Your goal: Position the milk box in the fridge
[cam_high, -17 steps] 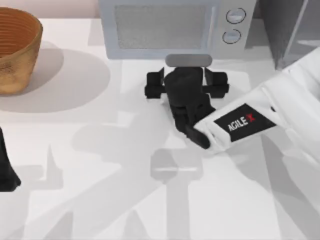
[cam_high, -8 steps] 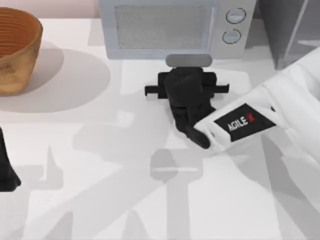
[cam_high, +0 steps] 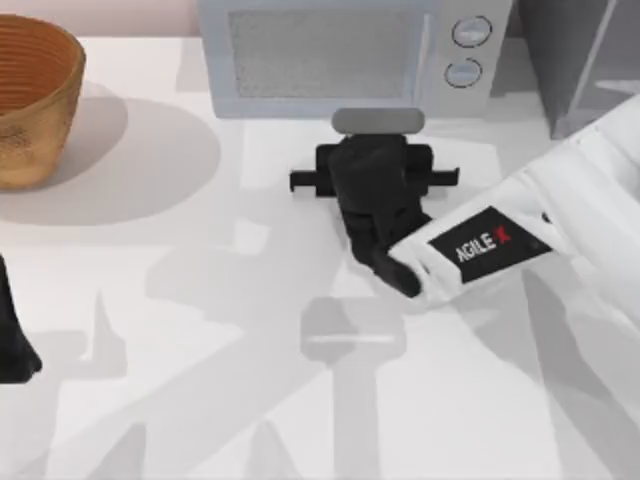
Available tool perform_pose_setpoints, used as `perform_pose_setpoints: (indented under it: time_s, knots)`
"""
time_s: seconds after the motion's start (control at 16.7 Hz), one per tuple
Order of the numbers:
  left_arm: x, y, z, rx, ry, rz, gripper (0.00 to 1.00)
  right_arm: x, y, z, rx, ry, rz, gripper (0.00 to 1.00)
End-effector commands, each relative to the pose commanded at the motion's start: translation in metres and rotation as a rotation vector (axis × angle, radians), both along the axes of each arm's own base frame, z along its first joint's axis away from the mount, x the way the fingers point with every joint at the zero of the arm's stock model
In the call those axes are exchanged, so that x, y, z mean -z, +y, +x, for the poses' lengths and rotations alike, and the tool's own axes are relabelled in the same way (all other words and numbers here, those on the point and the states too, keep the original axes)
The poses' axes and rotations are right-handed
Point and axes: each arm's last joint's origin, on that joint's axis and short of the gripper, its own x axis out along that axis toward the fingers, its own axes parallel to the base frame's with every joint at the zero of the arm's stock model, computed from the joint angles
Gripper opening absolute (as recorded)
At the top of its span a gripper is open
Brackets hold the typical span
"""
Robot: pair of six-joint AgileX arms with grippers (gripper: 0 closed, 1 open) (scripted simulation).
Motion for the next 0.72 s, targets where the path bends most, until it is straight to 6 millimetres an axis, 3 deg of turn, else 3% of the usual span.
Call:
perform_pose_setpoints:
  time_s: [0.36, 0.72]
  knots:
    - [0.0, 0.0, 0.0, 0.0, 0.0, 0.0, 1.0, 0.0, 0.002, -0.001, -0.004, -0.001, 0.0, 0.0]
    - [0.0, 0.0, 0.0, 0.0, 0.0, 0.0, 1.0, -0.002, 0.029, -0.021, -0.095, 0.041, -0.071, 0.0]
